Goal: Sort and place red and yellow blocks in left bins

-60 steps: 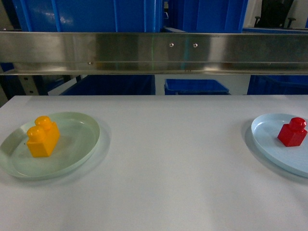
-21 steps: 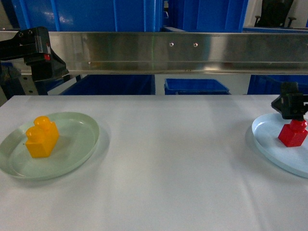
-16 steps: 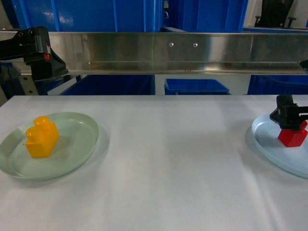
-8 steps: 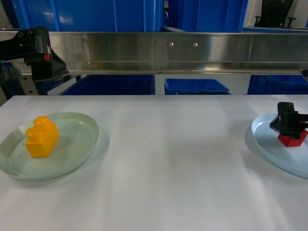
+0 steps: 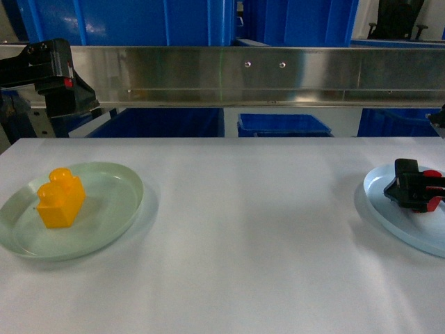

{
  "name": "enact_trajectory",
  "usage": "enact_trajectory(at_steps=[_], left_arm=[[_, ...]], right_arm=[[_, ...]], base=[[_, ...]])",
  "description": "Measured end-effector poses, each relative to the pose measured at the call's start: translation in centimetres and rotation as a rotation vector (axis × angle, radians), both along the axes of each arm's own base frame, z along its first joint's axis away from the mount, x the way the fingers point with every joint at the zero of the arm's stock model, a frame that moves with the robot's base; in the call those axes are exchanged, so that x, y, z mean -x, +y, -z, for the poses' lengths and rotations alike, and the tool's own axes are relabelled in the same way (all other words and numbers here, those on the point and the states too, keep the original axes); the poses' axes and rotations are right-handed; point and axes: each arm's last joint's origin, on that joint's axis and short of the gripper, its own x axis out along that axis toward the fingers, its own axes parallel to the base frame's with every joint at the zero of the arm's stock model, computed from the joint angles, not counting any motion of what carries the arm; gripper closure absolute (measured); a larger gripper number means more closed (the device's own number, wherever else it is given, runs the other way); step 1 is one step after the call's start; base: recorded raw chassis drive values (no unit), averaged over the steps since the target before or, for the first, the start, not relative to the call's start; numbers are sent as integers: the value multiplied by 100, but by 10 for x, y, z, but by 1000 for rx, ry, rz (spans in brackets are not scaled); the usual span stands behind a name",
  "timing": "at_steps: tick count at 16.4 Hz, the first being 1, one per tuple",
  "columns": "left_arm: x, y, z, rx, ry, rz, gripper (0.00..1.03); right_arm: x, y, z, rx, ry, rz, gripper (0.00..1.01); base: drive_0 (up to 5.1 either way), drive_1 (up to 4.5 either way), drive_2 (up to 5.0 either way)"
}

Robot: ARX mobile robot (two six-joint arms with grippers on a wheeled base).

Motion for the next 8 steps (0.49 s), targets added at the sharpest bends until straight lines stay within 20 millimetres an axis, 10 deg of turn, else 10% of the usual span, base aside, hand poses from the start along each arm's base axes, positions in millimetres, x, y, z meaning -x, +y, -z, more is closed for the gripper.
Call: enact_trajectory(at_steps=[3,8], left_arm=[[0,0,0,0,0,0,5],[0,0,0,0,0,0,5]], right_arm=[[-4,0,10,9,-21,-8,7],[-6,-6,15,47,-41,-14,52]], base=[[0,0,0],[0,0,0]])
